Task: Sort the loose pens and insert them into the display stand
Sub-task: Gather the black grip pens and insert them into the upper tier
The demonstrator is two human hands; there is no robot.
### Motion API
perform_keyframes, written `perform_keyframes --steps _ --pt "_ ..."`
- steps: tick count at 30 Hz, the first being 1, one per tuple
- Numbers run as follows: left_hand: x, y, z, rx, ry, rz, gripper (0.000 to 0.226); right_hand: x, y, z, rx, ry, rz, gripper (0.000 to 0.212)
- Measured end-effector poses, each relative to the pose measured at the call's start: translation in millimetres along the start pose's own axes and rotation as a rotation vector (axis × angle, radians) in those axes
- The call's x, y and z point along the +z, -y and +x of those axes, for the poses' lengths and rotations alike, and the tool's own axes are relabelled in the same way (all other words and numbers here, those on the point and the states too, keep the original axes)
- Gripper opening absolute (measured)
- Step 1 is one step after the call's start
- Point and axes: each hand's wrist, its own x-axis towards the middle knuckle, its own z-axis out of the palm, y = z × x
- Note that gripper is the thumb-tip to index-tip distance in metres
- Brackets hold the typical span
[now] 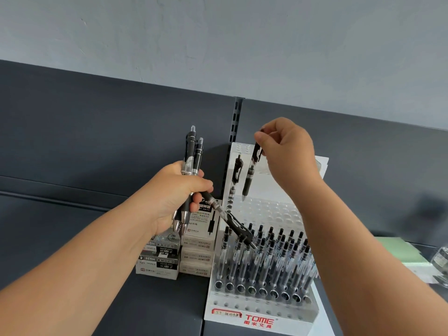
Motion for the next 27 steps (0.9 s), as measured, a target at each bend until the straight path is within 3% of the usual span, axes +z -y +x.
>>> perform_keyframes --steps 11,23,25,27 --pt "-5 2 4 -0.001 -0.010 0.050 0.021 31 -27 -12 0.050 0.056 -0.184 0.013" --pt "4 -5 -1 0.040 0.023 0.025 0.021 7 -14 -38 0.072 0.002 -0.078 0.018" --pt "6 -5 -1 0.057 -0.003 -0.001 0.021 -2 -12 -49 0.131 0.125 0.021 0.017" --pt "9 -4 1 0.072 -0.045 -0.046 0.020 -9 -12 -58 0.260 0.355 0.179 0.018"
